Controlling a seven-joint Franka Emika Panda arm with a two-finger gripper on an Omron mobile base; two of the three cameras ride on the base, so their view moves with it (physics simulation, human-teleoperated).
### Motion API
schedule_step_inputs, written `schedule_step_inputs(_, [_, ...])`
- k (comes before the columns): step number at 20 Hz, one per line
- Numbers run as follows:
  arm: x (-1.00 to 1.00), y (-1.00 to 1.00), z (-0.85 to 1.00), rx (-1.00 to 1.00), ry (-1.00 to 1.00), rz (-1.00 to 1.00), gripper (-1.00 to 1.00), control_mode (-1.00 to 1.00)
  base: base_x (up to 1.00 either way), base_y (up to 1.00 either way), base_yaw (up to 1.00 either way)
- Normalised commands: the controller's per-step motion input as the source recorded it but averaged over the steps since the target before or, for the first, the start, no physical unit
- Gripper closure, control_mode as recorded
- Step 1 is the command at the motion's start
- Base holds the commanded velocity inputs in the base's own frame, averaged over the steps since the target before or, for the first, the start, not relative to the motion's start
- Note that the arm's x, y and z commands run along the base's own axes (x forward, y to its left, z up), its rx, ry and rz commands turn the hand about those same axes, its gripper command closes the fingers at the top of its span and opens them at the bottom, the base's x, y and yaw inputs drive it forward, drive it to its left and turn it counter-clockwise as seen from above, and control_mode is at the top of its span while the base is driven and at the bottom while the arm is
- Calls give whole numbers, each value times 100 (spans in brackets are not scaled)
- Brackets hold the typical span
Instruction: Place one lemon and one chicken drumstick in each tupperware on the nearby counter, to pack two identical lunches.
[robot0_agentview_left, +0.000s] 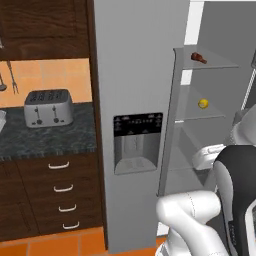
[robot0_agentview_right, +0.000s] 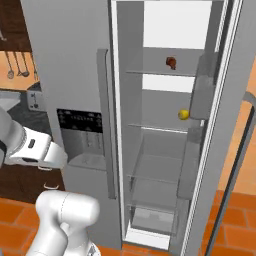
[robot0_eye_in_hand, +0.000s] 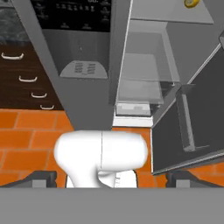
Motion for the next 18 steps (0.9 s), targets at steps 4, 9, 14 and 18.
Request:
schedule_step_inputs(4, [0,0,0,0,0,0,-100,100,15,-55,2])
schedule_step_inputs(9, [0,0,0,0,0,0,-100,100,4,-64,7])
schedule_step_inputs(14, [0,0,0,0,0,0,-100,100,15,-8,7])
schedule_step_inputs(18, [12,-8,-1,0,1,0,-100,-100,0,0,0])
